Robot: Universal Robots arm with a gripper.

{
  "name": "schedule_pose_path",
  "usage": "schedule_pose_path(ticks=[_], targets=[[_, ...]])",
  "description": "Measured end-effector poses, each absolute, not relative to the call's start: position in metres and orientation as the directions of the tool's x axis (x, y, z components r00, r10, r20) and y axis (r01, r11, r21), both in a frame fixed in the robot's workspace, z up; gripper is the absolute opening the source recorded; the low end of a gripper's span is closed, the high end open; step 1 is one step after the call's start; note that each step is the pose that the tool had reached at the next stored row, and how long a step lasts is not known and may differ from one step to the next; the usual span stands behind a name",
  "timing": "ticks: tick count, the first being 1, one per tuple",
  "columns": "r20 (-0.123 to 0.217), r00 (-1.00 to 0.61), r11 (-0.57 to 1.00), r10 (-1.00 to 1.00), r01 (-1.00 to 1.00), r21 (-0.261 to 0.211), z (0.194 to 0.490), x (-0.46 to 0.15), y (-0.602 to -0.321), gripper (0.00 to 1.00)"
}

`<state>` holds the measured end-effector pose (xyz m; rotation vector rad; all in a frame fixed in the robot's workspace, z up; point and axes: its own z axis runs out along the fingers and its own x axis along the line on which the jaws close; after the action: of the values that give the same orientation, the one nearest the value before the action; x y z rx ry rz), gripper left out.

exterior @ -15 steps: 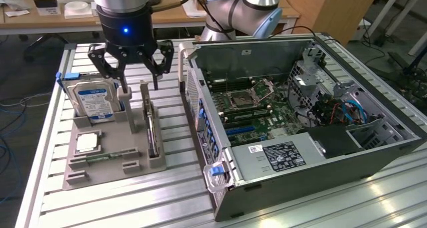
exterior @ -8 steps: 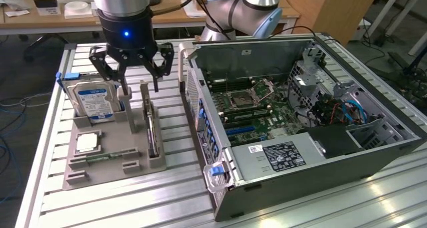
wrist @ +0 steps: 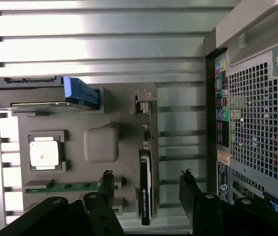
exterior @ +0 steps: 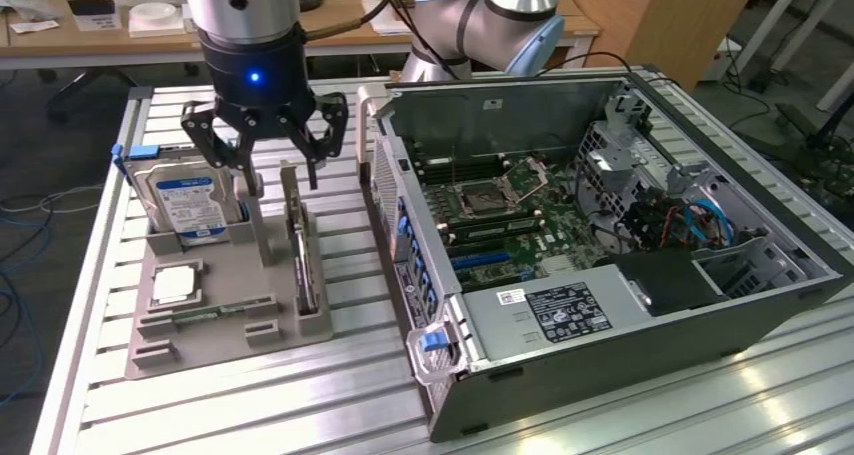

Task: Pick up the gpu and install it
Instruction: 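Pick up the gpu and move the gpu toward the slot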

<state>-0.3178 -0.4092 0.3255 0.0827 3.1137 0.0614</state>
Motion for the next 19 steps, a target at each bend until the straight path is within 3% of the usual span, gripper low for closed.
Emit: schedule_pose_path(ticks=[19], targets=[[-0.025, -0.999, 0.999, 0.026, 0.025, 0.04, 0.319, -0.318, -0.424, 0.65]])
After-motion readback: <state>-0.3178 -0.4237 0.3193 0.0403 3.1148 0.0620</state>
